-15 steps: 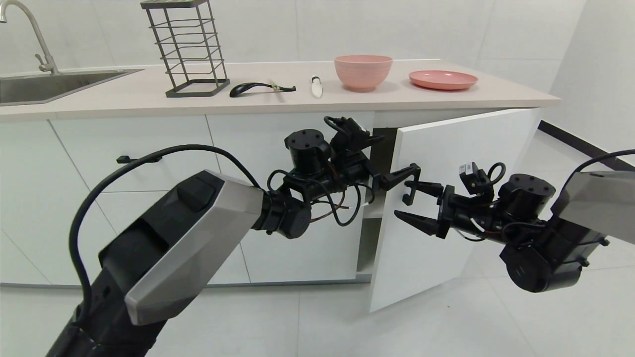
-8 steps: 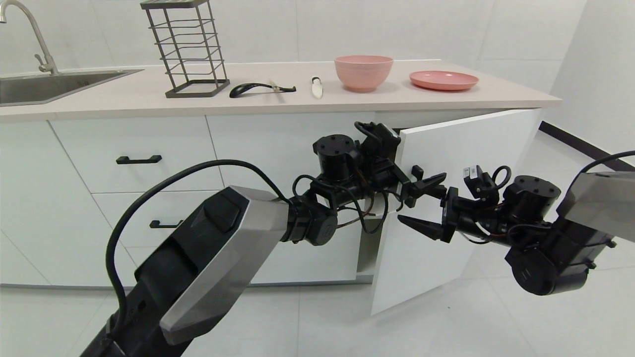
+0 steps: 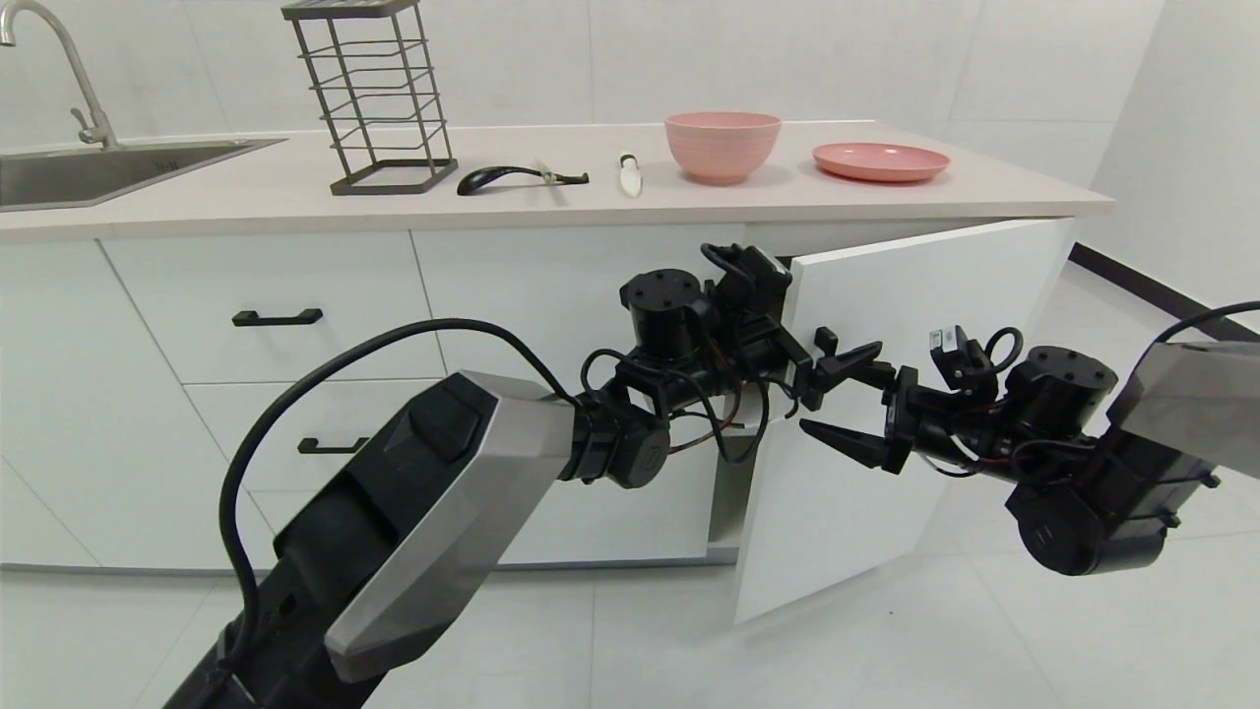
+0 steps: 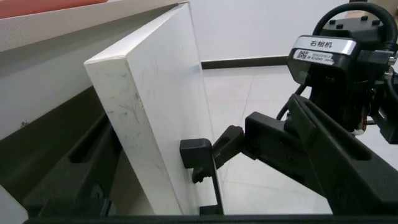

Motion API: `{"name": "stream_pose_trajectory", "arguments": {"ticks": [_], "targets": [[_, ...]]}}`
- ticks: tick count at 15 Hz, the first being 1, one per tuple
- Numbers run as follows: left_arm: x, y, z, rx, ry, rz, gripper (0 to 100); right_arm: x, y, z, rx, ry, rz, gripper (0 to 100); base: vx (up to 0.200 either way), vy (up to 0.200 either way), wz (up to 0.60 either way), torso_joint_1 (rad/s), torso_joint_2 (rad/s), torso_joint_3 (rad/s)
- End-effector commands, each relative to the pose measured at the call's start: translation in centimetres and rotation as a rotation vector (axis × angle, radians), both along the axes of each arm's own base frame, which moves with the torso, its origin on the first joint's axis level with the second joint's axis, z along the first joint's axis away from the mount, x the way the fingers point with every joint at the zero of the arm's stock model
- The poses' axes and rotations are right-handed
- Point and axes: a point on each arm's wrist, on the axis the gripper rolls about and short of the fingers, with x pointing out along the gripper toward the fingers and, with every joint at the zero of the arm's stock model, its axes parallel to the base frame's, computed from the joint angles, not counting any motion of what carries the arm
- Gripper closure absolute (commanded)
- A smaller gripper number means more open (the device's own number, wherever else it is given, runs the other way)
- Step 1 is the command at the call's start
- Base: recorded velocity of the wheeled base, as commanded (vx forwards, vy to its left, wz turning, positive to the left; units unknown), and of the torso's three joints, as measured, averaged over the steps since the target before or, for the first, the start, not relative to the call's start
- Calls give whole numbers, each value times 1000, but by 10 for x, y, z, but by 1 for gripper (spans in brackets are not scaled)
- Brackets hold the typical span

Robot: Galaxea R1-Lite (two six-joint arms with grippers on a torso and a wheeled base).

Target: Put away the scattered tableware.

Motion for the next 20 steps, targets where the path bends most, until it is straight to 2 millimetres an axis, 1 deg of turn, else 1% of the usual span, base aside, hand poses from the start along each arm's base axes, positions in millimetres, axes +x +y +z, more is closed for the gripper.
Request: {"name": "stream_pose_trajectory", "arguments": {"ticks": [1,3,4,6,8,9,10,12,13,14,15,16,17,18,19,20], "targets": [[-1,0,2,-2,-4,-7,0,2,-2,-4,0,13,-15,0,0,0,0,0,0,0],[-2,-1,2,1,1,-7,0,1,-7,-5,-2,16,-27,0,0,0,0,0,0,0],[-2,-1,2,3,6,-2,0,-3,-10,-4,-15,2,-36,0,0,0,0,0,0,0],[1,1,2,5,25,51,0,-15,-18,4,-30,-15,-55,0,0,0,0,0,0,0],[1,-1,2,28,71,122,0,-51,-34,30,-34,-17,-101,0,0,0,0,0,0,0],[0,-3,3,27,73,138,0,-65,-39,38,-35,-21,-118,0,0,0,0,0,0,0],[0,-3,3,28,74,145,0,-85,-43,47,-39,-23,-138,0,0,0,0,0,0,0],[-2,-4,3,30,67,141,0,-129,-44,64,-46,-39,-155,0,0,0,0,0,0,0],[-4,-6,3,30,64,138,0,-149,-43,76,-46,-80,-155,0,0,0,0,0,0,0],[-6,-9,3,31,65,132,0,-160,-43,82,-45,-103,-159,0,0,0,0,0,0,0],[-13,-15,4,32,67,120,0,-184,-41,90,-45,-136,-172,0,0,0,0,0,0,0],[-16,-18,3,33,67,112,0,-202,-40,92,-46,-148,-177,0,0,0,0,0,0,0],[-20,-22,3,32,69,111,0,-216,-40,93,-46,-160,-179,0,0,0,0,0,0,0],[-22,-24,3,31,70,115,0,-222,-42,98,-53,-206,-197,0,0,0,0,0,0,0],[-24,-25,4,30,69,112,0,-226,-47,103,-61,-243,-250,0,0,0,0,0,0,0],[-26,-27,3,31,70,107,0,-228,-49,104,-62,-254,-261,0,0,0,0,0,0,0]]}}
